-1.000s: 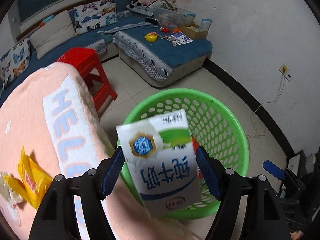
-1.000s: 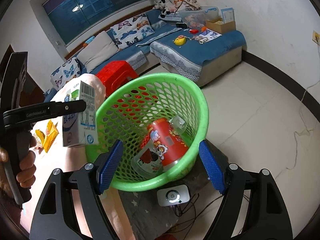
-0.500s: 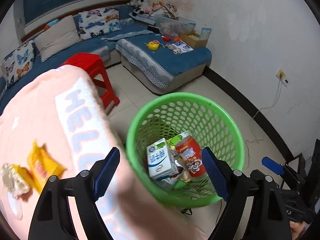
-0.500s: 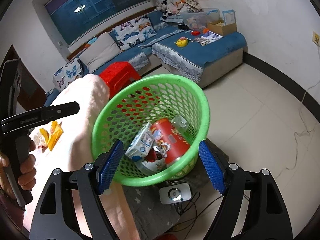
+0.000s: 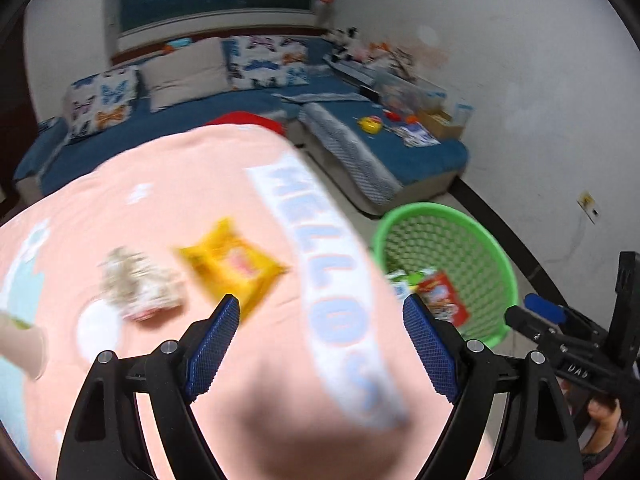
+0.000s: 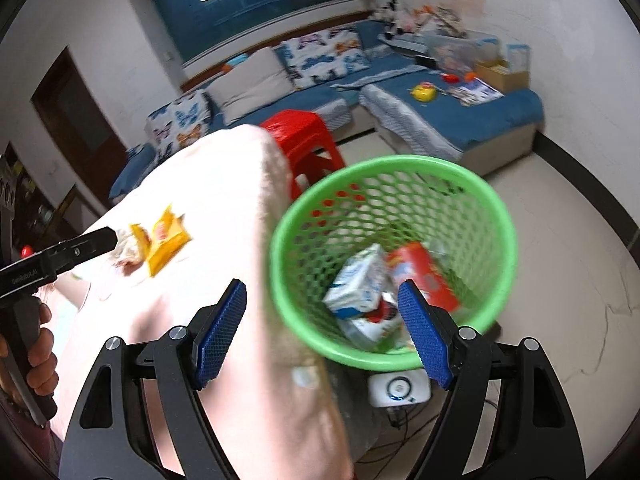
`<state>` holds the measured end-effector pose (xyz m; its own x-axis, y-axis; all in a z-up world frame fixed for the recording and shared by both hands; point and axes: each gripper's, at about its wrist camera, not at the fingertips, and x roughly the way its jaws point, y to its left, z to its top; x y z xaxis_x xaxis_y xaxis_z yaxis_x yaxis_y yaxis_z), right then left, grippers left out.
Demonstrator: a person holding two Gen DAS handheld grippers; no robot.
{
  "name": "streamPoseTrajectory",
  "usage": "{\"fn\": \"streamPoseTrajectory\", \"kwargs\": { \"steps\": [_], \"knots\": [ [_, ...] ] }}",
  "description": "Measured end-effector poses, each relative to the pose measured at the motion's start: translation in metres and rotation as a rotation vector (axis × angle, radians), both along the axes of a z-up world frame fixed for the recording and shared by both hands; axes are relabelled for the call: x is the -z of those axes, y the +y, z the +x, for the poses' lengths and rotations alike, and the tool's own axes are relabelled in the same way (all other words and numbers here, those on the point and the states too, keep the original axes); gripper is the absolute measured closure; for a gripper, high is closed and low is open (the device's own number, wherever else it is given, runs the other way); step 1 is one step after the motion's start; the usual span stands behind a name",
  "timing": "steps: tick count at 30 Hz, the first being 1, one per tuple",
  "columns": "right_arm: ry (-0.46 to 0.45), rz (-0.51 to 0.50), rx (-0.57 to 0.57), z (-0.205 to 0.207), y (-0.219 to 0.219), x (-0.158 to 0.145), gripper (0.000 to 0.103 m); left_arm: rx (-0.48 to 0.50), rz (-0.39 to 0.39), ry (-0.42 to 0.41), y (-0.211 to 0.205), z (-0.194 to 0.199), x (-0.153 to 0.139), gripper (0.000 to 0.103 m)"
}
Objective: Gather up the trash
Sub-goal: 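Drop the white milk carton from the left tool into the green basket, then grasp the yellow snack packet on the table with the right tool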
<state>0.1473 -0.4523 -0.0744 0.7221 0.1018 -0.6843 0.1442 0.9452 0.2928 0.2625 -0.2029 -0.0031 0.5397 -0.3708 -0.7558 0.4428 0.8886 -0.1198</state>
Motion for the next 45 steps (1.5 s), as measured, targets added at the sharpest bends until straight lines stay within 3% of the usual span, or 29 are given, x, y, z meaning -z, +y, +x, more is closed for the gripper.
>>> {"fn": "streamPoseTrajectory", "kwargs": {
  "steps": [9, 14, 17, 23, 35, 45],
  "knots": [
    [0.008, 0.000, -0.140, 0.035, 0.067, -0.002, 0.025, -0.174, 0.006, -0.022, 0.109, -0.005, -0.001, 0.022],
    [0.018, -0.004, -0.216, 0.062, 0.108, 0.000, 0.025, -0.259, -0.021, 0.016, 0.163, -0.008, 0.005, 0.021],
    [0.023, -0.020, -0.262, 0.075, 0.130, 0.003, 0.025, -0.296, -0.045, 0.017, 0.189, -0.009, 0.006, 0.021],
    [0.033, -0.056, -0.340, 0.105, 0.163, 0.006, 0.023, -0.345, -0.009, -0.001, 0.222, -0.011, 0.006, 0.020],
    [0.075, -0.168, -0.439, 0.171, 0.195, 0.030, 0.018, -0.341, -0.025, -0.013, 0.249, -0.008, 0.005, 0.019],
    [0.110, -0.171, -0.498, 0.200, 0.199, 0.051, 0.018, -0.305, -0.034, 0.001, 0.238, 0.008, 0.007, 0.019]
  ]
}}
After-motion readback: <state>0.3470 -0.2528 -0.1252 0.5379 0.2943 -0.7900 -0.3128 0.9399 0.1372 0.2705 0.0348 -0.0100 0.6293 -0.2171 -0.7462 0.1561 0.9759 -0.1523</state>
